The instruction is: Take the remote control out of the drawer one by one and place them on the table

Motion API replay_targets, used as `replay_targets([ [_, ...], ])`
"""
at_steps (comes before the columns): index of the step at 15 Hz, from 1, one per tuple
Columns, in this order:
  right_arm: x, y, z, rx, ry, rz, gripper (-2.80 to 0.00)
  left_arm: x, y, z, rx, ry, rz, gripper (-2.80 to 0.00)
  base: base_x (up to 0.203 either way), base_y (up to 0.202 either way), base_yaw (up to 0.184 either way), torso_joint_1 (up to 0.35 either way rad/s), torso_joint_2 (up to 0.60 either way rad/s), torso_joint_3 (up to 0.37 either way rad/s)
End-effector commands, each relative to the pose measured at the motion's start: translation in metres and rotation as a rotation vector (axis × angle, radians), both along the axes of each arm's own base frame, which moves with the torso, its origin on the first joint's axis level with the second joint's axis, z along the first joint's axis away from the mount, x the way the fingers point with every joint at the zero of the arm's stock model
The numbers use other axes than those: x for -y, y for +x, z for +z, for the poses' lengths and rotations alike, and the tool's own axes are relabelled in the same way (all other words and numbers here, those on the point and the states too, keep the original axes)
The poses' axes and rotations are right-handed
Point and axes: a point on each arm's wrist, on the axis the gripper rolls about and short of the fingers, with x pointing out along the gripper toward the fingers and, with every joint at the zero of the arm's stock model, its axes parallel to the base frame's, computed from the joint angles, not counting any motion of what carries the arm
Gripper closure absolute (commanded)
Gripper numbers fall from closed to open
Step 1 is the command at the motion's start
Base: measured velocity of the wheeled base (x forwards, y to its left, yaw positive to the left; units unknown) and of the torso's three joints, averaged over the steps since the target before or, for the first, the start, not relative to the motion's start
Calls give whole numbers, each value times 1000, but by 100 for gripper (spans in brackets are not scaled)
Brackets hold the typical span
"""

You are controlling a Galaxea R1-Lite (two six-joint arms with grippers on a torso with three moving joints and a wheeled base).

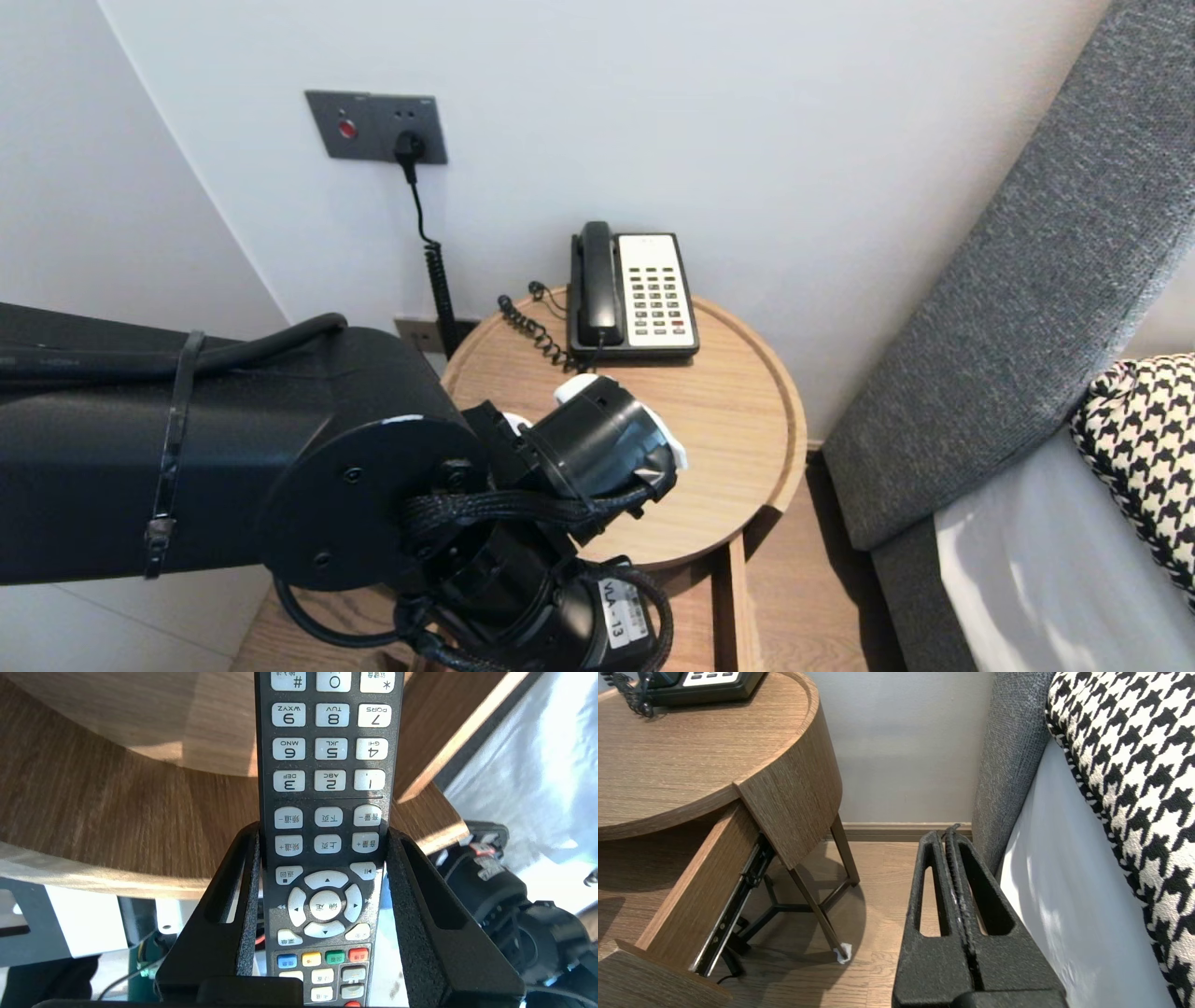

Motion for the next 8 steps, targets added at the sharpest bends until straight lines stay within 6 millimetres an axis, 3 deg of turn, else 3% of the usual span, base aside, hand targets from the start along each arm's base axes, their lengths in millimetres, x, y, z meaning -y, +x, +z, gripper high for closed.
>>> replay_targets([
  [1, 0, 2, -7, -25, -1, 0, 0, 1, 0, 1, 3, -6, 7, 0, 0, 0, 0, 0, 0, 0],
  [8, 0, 2, -7, -25, -1, 0, 0, -2, -2, 15, 33, -49, -5, 0, 0, 0, 0, 0, 0, 0],
])
